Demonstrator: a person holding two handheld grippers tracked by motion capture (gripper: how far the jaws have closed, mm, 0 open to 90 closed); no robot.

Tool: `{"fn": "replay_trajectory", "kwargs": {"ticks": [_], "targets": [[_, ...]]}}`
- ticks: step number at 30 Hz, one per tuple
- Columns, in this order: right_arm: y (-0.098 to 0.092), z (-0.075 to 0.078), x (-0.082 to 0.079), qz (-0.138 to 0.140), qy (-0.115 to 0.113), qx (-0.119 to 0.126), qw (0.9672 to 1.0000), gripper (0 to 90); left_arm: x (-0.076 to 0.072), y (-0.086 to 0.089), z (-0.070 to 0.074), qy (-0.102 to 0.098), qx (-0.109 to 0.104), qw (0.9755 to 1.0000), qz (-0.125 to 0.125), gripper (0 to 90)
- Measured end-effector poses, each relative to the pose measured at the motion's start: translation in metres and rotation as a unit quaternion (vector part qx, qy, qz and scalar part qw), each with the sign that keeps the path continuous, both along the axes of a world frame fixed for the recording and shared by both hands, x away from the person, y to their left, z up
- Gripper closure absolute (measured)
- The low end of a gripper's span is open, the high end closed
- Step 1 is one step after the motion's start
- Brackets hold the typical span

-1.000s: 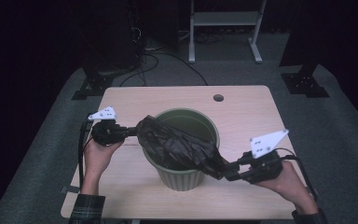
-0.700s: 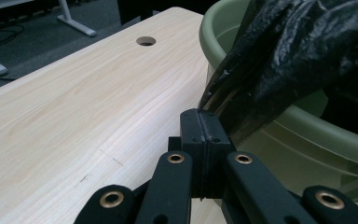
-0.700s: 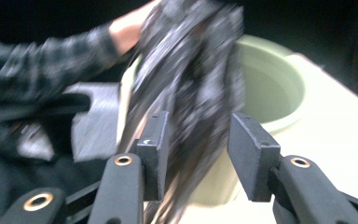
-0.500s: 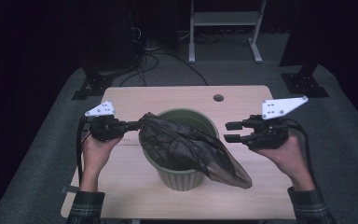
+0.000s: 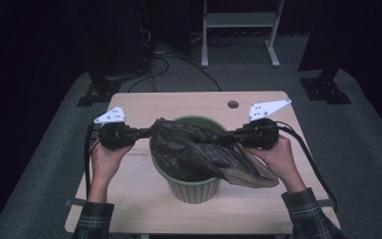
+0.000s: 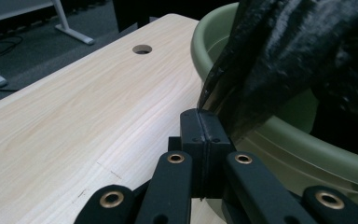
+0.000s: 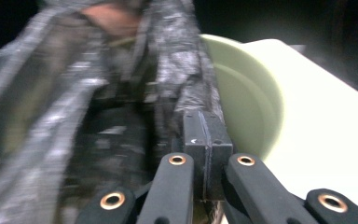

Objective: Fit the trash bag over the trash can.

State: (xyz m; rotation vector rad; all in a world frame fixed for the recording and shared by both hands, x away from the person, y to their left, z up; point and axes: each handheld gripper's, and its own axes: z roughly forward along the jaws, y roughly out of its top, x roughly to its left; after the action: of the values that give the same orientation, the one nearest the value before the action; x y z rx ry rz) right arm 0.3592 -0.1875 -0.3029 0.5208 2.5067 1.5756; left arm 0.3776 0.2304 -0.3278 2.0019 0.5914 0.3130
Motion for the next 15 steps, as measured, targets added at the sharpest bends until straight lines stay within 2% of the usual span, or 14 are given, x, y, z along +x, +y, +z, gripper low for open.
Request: {"fn": "replay_trajectory", "kwargs": {"ticks": [3, 5, 9, 10, 11, 15], "targets": [[-0.008, -0.006, 0.015, -0.043, -0.008, 0.005, 0.9990, 90.0, 0.008, -0.005, -0.003, 0.004, 0.010, 0.9999, 0.003, 90.0], [-0.011, -0.012, 0.025, -0.076, -0.010, 0.006, 0.9970, 90.0, 0.015, -0.009, -0.007, 0.009, 0.019, 0.9998, 0.006, 90.0], [-0.008, -0.024, 0.040, -0.118, -0.008, -0.006, 0.9929, 90.0, 0.028, -0.015, -0.019, 0.034, 0.031, 0.9989, 0.013, 90.0], [-0.006, -0.027, 0.042, -0.126, -0.008, -0.014, 0.9919, 90.0, 0.030, -0.016, -0.024, 0.045, 0.037, 0.9982, 0.014, 90.0], [-0.003, -0.033, 0.046, -0.130, 0.000, -0.024, 0.9912, 90.0, 0.031, -0.016, -0.027, 0.048, 0.041, 0.9979, 0.013, 90.0], [0.004, -0.054, 0.049, -0.116, 0.030, -0.046, 0.9918, 90.0, 0.028, -0.011, -0.043, 0.071, 0.049, 0.9962, 0.013, 90.0]]}}
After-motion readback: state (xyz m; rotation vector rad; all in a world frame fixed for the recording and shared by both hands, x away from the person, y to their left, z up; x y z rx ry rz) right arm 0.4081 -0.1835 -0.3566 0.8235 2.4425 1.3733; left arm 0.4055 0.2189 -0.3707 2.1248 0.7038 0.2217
